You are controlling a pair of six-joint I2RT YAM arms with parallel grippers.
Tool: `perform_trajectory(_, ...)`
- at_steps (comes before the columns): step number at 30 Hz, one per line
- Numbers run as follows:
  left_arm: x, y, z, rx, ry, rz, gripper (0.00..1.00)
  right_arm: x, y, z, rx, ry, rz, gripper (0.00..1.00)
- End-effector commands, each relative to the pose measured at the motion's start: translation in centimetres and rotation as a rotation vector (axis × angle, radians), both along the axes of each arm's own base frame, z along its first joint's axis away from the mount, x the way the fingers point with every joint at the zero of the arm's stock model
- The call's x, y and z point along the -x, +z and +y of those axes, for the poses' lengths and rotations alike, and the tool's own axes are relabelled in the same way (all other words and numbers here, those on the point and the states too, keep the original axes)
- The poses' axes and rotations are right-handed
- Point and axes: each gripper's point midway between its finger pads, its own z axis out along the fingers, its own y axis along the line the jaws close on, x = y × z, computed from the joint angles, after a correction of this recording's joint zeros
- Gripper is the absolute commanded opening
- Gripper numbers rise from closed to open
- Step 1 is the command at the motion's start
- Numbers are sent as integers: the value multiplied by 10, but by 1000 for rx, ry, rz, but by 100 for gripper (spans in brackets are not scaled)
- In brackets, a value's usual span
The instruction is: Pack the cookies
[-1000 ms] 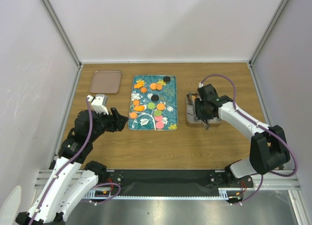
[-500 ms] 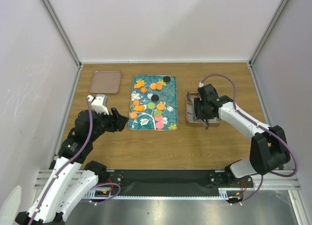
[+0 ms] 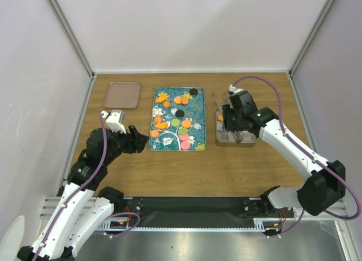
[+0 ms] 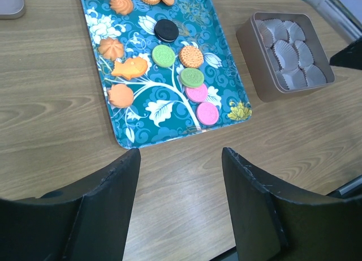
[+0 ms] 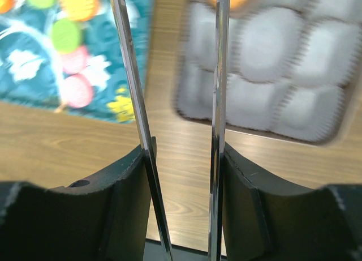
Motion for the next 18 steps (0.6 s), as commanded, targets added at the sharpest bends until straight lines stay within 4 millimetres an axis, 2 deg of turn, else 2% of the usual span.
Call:
perform_trajectory(1,-2,5,0,-5,1,-34,66,0,7,28,19,79,-9,49)
perform_trajectory(5,-1,6,1,-7,4,-37,66,2,-12,61,38,166,30,50)
perform_trajectory(6,-1,6,0,-7,2,-37,66,1,-23,66,56,179,55,50)
perform_trajectory(9,-2,5,1,-8,5,-36,66,2,-40,86,77,225,91,52)
perform_trajectory(12,-1,6,0,-7,2,-37,66,1,-51,101,79,256,108,52)
perform_trajectory(18,-1,6,0,-6,4,-39,66,0,-68,114,104,275,132,54)
